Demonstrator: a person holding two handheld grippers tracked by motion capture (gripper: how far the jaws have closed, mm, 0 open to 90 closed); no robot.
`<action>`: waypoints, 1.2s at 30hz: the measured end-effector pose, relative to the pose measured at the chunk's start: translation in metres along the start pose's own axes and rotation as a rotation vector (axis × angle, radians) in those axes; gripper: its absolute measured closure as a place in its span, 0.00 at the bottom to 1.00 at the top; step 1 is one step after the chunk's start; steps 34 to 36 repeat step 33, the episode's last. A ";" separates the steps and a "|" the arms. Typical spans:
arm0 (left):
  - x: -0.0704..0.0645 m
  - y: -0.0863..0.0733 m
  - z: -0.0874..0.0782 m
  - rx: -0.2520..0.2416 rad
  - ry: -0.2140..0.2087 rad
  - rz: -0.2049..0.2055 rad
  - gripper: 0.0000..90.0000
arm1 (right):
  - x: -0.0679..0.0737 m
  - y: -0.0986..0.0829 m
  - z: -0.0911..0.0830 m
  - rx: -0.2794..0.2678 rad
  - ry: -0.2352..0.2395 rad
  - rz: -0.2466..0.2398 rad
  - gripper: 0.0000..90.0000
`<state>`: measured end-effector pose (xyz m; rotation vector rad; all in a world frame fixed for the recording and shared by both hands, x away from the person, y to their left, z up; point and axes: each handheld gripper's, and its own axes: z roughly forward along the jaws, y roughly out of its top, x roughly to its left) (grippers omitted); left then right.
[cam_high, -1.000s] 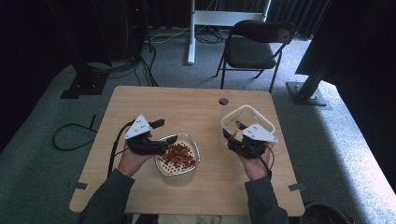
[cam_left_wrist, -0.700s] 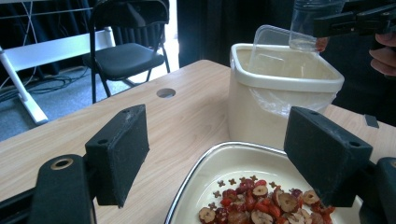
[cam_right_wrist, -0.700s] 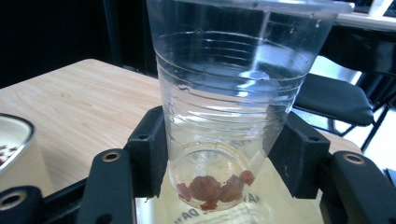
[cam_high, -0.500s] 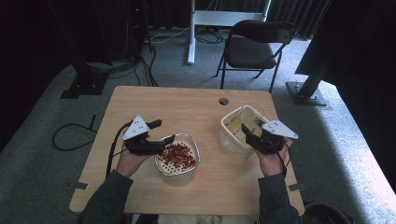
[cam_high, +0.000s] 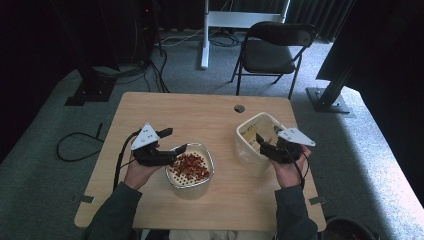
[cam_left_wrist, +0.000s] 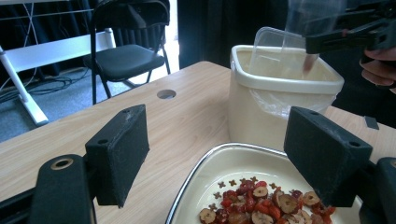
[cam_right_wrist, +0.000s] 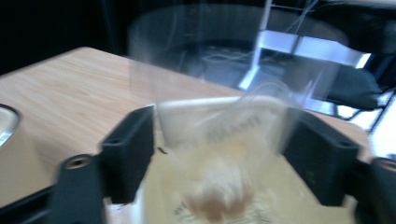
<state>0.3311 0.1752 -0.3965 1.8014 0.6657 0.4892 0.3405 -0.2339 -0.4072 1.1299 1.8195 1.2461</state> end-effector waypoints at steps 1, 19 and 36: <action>0.000 0.000 0.000 0.000 0.000 0.000 0.25 | 0.000 0.000 -0.001 -0.007 -0.007 0.005 0.21; 0.001 -0.001 0.000 -0.003 0.007 -0.005 0.25 | 0.013 0.001 -0.016 -0.032 0.032 -0.030 0.19; 0.004 -0.005 -0.001 -0.008 0.023 -0.023 0.25 | 0.076 -0.062 0.001 0.127 0.232 -0.095 0.26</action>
